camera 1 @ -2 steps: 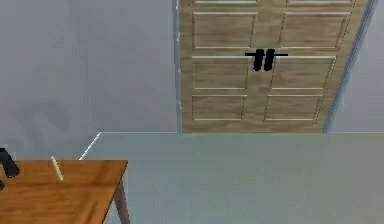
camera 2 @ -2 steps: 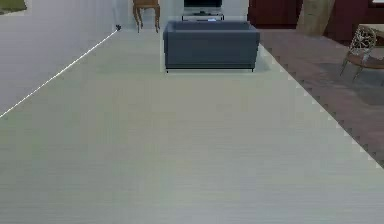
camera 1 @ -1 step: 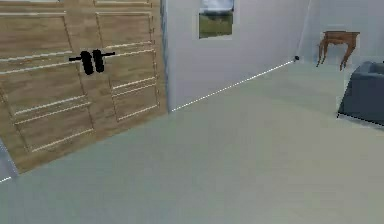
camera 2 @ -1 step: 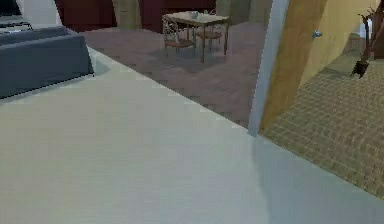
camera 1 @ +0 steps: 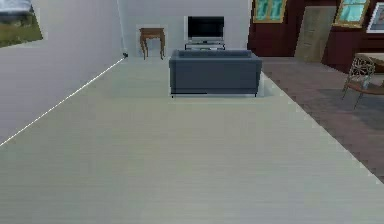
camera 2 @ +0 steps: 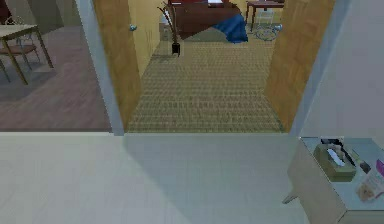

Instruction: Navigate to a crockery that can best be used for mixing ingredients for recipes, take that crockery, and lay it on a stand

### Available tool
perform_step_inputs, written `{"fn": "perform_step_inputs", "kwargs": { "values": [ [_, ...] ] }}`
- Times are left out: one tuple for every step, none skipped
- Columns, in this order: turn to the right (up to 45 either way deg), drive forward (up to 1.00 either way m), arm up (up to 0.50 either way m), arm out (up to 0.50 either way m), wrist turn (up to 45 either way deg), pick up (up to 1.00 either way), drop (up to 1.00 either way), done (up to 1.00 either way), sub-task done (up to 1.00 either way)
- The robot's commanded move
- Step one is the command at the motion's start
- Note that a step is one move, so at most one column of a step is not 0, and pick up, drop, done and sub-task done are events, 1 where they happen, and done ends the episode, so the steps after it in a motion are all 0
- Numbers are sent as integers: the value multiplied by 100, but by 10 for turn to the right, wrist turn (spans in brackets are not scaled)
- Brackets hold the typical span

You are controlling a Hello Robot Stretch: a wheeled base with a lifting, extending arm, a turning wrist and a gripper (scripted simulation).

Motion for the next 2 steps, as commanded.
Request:
{"fn": "perform_step_inputs", "kwargs": {
  "values": [
    [0, 25, 0, 0, 0, 0, 0, 0, 0],
    [450, 0, 0, 0, 0, 0, 0, 0, 0]
  ]
}}
